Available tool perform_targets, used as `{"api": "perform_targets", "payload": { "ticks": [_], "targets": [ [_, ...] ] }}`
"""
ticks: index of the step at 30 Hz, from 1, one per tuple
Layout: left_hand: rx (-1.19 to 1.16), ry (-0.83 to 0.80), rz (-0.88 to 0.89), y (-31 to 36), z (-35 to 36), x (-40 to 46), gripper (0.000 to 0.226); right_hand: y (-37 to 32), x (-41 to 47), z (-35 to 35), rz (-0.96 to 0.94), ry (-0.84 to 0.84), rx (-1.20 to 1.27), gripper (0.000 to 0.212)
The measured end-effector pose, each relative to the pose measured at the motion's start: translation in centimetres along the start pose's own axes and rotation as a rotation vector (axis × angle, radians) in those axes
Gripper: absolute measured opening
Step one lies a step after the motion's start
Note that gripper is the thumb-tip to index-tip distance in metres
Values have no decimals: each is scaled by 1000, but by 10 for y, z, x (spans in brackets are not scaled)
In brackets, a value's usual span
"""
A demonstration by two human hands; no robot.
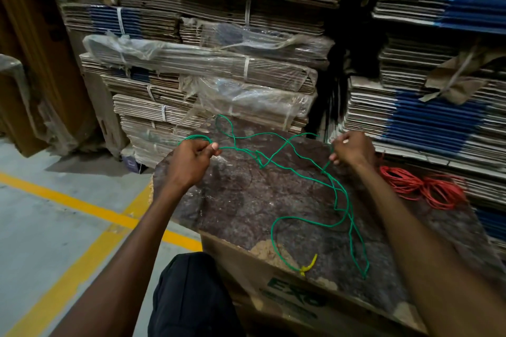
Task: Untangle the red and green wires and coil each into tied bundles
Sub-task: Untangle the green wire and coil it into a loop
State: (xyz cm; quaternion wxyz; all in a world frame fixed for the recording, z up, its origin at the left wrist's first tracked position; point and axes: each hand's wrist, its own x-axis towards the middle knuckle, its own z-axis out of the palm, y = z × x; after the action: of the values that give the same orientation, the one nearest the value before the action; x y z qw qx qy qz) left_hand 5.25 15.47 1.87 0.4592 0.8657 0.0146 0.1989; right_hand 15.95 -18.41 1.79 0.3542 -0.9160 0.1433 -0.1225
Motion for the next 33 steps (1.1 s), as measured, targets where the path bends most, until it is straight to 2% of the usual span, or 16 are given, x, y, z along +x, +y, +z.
{"api": "perform_targets", "payload": {
  "ticks": [3,5,7,8,11,14,17,21,24,28,33],
  "targets": [
    [-21,-32,21,7,1,-1,27,-19,-4,4,-145,66,-54,31],
    [-81,-57,41,15,3,-3,31,-39,-21,4,-292,33,53,27],
    [-131,-60,50,22,6,-5,36,-59,-46,5,-401,-112,280,8],
    [-152,-60,53,24,8,-5,38,-67,-58,7,-421,-210,380,8],
    [-207,-70,50,26,11,-3,38,-81,-89,15,-450,-479,466,20],
    [-254,-68,66,34,10,-6,31,-81,-103,30,-458,-557,443,29],
    [-331,-113,64,38,6,-8,25,-76,-109,43,-425,-481,442,22],
    [-391,-271,6,43,0,-12,36,-79,-110,47,-329,-373,558,28],
    [-513,-385,-47,61,-4,-26,38,-88,-107,44,-441,-239,556,27],
    [-727,-452,-148,68,-9,-35,33,-93,-110,36,-650,-89,380,4],
    [-948,-459,-228,69,-17,-35,29,-82,-114,28,-732,22,203,23]
  ]
}}
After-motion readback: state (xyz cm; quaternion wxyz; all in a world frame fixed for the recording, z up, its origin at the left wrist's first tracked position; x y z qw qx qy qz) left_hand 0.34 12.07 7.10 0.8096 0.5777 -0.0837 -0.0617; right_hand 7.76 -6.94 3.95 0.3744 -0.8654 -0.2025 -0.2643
